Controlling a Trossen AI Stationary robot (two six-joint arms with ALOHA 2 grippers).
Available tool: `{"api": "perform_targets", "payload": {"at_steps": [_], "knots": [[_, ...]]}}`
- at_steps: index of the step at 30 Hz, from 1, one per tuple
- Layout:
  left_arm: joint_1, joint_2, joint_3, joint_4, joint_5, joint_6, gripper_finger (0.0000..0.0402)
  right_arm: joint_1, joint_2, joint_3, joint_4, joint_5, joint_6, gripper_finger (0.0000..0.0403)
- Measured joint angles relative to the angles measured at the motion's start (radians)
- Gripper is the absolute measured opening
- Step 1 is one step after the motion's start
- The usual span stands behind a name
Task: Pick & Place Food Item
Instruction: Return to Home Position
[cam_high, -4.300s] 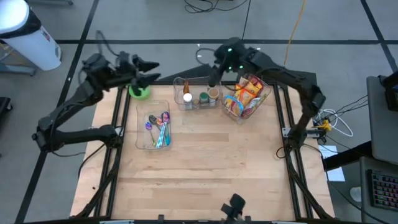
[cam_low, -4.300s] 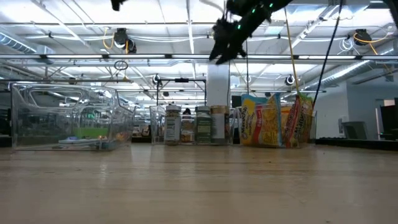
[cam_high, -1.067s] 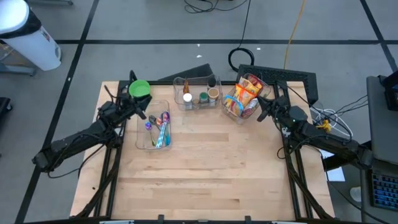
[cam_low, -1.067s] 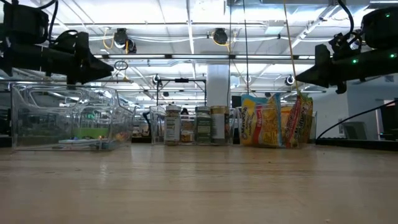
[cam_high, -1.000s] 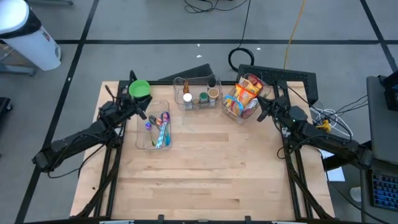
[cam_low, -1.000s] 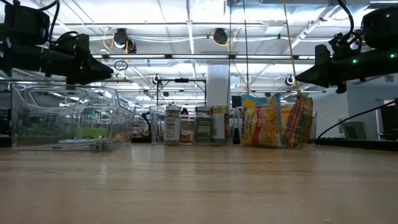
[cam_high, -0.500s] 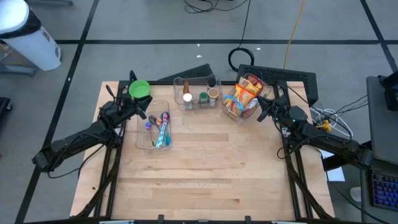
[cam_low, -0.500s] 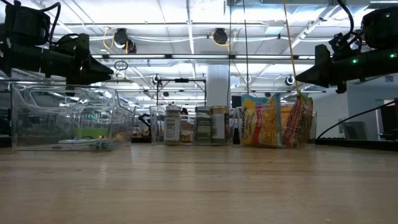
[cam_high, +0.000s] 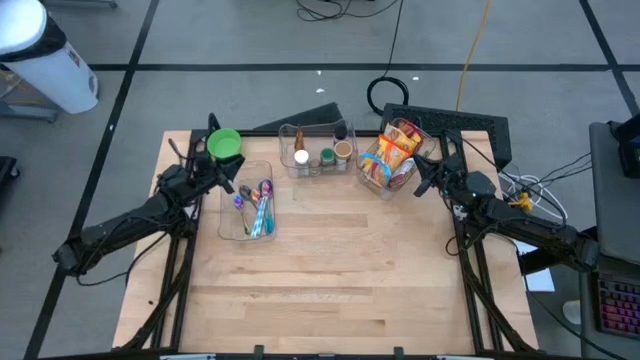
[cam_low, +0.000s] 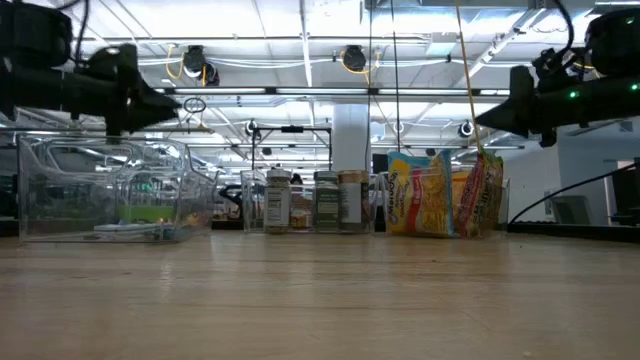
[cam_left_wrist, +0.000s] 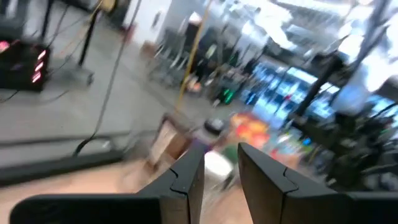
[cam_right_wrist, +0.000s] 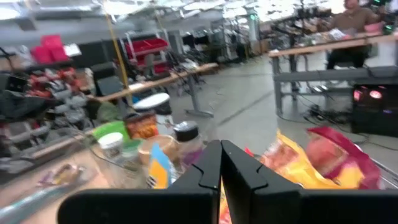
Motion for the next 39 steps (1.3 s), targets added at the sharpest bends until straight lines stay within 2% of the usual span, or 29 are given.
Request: {"api": "perform_targets", "payload": {"at_steps": [7,13,21,39], "knots": [[-0.126,-0.224,0.0,0.005,-0.011,0.0,0.0102,0.061,-0.127,0.0,0.003,0.0,0.0,0.0],[-0.186,-0.331,0.0,0.009,-0.011,0.0,0.0102,0.087,-0.198,0.0,0.003,-0.001,0.0,0.0],[-0.228,-0.33,0.0,0.017,-0.017,0.0,0.0102,0.12,-0.276,0.0,0.005,0.0,0.0,0.0],[-0.229,-0.33,0.0,0.014,-0.019,0.001,0.0102,0.145,-0.273,0.0,0.026,-0.001,0.0,0.0]]}}
